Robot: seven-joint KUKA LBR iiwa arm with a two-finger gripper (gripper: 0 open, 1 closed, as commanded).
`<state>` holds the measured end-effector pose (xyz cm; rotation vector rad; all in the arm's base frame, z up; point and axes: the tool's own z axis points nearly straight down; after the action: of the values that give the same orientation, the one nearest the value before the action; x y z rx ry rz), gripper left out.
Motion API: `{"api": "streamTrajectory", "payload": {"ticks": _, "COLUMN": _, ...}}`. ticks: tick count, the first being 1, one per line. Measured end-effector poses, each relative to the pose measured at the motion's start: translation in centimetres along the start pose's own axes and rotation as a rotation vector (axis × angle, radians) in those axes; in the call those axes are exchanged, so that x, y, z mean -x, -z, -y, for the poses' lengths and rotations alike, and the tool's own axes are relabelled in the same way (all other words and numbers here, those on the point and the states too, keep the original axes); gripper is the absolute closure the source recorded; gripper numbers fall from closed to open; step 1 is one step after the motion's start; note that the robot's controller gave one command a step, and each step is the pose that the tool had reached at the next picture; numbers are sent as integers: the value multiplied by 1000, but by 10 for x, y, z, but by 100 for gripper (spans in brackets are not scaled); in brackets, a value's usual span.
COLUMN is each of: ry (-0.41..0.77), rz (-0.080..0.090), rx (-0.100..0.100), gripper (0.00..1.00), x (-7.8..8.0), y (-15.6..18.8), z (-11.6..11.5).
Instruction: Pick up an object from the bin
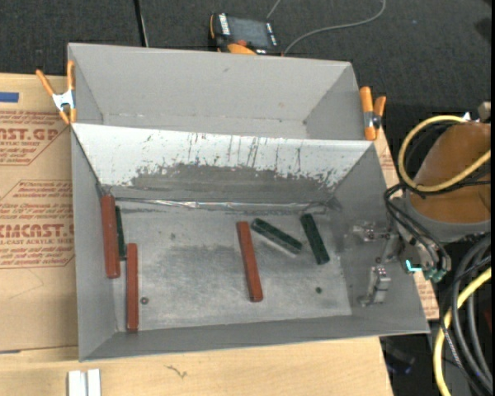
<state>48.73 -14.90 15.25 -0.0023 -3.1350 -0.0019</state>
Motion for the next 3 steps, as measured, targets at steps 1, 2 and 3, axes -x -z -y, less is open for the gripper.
{"api": "streamTrajectory", "payload": {"ticks": 1, "ry": 133, "rz": 4, "rx": 2, "gripper": 0, "x": 49, "y": -86, "z": -52}}
{"api": "streamTrajectory", "payload": {"ticks": 2, "ry": 168, "rz": 10, "rx": 2, "gripper": 0, "x": 74, "y": -82, "z": -115}}
{"api": "streamTrajectory", "payload": {"ticks": 3, "ry": 64, "rz": 8, "rx": 0, "gripper": 0, "x": 73, "y": -82, "z": -126}}
